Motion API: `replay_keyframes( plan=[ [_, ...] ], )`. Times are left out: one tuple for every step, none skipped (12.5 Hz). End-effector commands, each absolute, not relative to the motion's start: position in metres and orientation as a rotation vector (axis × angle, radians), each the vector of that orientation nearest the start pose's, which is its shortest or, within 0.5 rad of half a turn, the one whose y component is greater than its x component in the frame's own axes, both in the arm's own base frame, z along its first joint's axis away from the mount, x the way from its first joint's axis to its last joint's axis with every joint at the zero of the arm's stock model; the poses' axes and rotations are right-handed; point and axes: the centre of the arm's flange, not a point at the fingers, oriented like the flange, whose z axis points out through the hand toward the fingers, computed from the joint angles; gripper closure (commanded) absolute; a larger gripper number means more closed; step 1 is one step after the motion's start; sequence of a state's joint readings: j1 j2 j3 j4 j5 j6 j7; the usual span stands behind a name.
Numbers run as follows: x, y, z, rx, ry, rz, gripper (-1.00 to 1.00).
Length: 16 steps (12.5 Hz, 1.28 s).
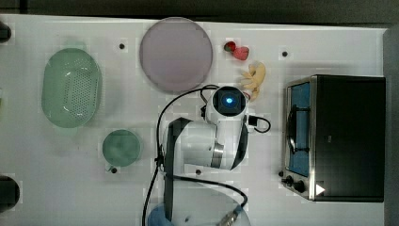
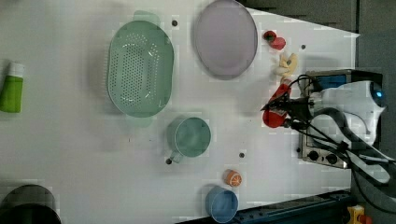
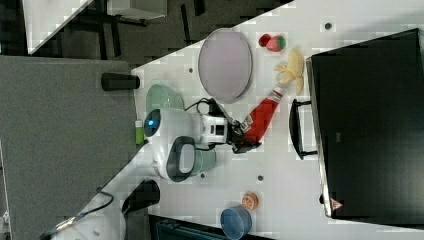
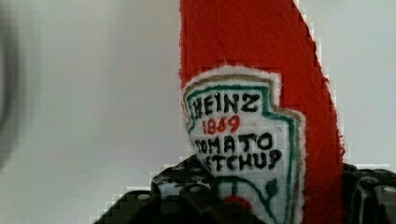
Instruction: Pick Ketchup from oven and place it on table.
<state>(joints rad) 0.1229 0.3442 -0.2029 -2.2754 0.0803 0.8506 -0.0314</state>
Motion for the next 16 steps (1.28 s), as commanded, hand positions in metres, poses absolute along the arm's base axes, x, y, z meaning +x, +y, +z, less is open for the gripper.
replay_keyframes(
  plan=[
    [0.523, -0.019, 0.203, -2.907, 1.336, 0.174, -0.75],
    [0.523, -0.020, 0.202, -2.906, 1.337, 0.164, -0.97],
    [0.526, -0.020, 0.209, -2.900, 1.334, 0.143, -1.00],
    [0.532, -0.019, 0.224, -2.887, 1.327, 0.100, -1.00],
    [0.541, -0.017, 0.248, -2.869, 1.315, 0.041, -1.00],
    [0.552, -0.017, 0.280, -2.843, 1.302, -0.035, -1.00],
    [0.560, -0.016, 0.315, -2.818, 1.288, -0.096, -1.00],
    [0.565, -0.015, 0.349, -2.801, 1.276, -0.127, -1.00],
    [0.568, -0.015, 0.380, -2.790, 1.268, -0.137, -1.00],
    [0.571, -0.015, 0.410, -2.783, 1.260, -0.142, -1.00],
    [0.573, -0.014, 0.440, -2.775, 1.250, -0.153, -1.00],
    [0.575, -0.015, 0.470, -2.770, 1.241, -0.164, -1.00],
    [0.574, -0.017, 0.495, -2.772, 1.241, -0.150, -1.00],
    [0.573, -0.017, 0.518, -2.773, 1.237, -0.138, -1.00],
    [0.573, -0.015, 0.540, -2.775, 1.227, -0.138, -1.00],
    [0.572, -0.013, 0.559, -2.784, 1.221, -0.117, -1.00]
  ],
)
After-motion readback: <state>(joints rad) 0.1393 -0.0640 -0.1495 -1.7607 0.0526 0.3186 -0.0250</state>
